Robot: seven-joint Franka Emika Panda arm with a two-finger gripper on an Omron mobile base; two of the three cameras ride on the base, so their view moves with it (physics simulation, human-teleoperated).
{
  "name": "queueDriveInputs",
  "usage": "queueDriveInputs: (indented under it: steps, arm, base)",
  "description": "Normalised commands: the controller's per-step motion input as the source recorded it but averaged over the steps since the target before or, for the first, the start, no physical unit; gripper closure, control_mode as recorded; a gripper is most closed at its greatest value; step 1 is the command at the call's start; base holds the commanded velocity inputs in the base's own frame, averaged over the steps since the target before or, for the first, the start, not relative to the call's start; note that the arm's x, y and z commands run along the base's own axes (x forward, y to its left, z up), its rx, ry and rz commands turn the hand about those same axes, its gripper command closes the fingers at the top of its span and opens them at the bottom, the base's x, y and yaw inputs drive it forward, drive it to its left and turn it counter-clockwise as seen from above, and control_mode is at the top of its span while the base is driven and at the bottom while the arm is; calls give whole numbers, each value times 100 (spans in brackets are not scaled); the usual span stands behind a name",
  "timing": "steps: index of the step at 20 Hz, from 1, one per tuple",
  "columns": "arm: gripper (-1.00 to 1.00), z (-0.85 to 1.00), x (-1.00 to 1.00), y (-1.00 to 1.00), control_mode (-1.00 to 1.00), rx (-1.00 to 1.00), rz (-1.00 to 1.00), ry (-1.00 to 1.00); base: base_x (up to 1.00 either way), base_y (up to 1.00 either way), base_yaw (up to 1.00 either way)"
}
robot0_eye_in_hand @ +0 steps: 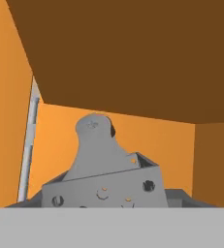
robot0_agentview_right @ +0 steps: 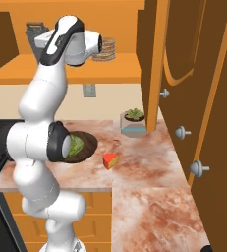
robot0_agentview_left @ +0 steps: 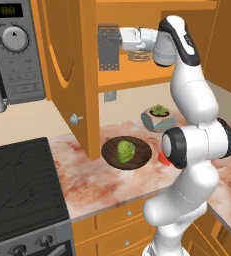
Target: Pick the cheese from the fridge and the cheese grater from the cabinet and place them next to the salad bowl.
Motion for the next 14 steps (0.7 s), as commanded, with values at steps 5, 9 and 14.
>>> queueDriveInputs:
  steps: [5, 9, 14]
  arm:
    - [100, 2, -37, 11, -100, 0, -5, 1]
    - [100, -36, -83, 0, -100, 0, -7, 4]
    - [100, -12, -100, -8, -100, 0, -8, 1]
  base:
    - [0, 0, 0]
    - [0, 0, 0]
    - [0, 0, 0]
